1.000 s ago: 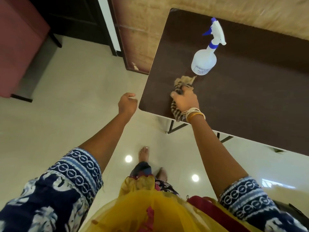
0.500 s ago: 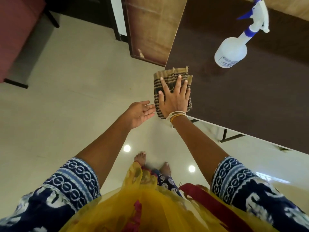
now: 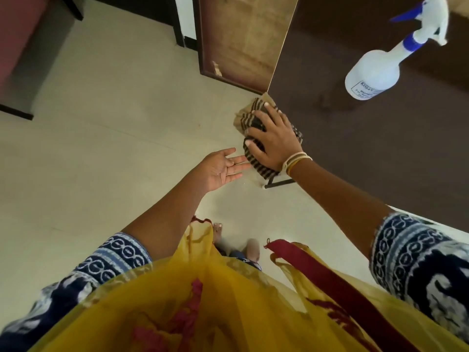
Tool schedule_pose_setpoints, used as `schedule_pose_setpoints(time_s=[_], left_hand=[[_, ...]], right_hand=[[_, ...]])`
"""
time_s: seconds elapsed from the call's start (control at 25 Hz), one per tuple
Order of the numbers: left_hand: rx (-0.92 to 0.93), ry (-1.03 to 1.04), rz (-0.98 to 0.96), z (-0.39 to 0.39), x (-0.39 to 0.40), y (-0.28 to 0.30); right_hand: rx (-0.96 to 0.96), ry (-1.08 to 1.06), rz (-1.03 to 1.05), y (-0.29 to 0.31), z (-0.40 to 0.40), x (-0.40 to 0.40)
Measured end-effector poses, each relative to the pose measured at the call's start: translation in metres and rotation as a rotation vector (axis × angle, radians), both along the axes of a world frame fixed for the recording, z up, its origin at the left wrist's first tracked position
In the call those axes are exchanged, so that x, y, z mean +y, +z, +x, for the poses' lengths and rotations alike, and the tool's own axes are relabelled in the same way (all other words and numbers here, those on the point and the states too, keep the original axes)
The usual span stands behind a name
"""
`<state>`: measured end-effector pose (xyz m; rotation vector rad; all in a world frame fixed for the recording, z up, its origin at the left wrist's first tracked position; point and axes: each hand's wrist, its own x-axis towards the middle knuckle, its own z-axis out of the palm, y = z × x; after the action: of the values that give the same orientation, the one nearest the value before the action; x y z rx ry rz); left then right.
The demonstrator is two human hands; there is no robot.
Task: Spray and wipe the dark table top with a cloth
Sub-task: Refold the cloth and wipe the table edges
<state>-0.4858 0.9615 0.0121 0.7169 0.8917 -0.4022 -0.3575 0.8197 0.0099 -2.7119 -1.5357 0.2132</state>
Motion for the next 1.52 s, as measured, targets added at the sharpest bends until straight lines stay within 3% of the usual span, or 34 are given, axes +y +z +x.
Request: schedule_pose_setpoints(time_s=[0.28, 0.44, 0.76, 0.96, 1.16, 1.28, 1.4, 1.52], left_hand=[[0.087, -0.173, 0.209, 0.01, 0.004, -0.005], [0.062, -0.153, 0.216, 0.013, 0.015, -0.008], [0.027, -0.099, 0.229, 0.022, 0.021, -0.013], [-0.076, -0.12, 0.145, 0.041, 0.009, -0.005], [-0.115, -0.237, 0.374, 0.058, -0.011, 0.006], [-0.133, -0.229, 0.532, 0.056, -0.014, 0.002], [-0.193, -0.227, 0.716, 0.054, -0.02, -0.004], [-0.12, -0.053, 0.504, 0.054, -0.028, -0.009]], right_hand=[[-0.193, 0.186, -0.04, -0.016, -0.031, -0.064], [-0.248, 0.207, -0.065, -0.015, -0.035, -0.101], [-0.166, 0.222, -0.06, -0.013, -0.027, -0.014], [-0.179, -0.018, -0.025, -0.016, -0.028, -0.095], [-0.176, -0.339, -0.006, -0.012, -0.037, -0.18], [-0.155, -0.513, 0.033, -0.012, -0.054, -0.154], [-0.139, -0.557, 0.055, -0.015, -0.064, -0.096], [-0.11, -0.542, 0.065, -0.014, -0.07, -0.038]])
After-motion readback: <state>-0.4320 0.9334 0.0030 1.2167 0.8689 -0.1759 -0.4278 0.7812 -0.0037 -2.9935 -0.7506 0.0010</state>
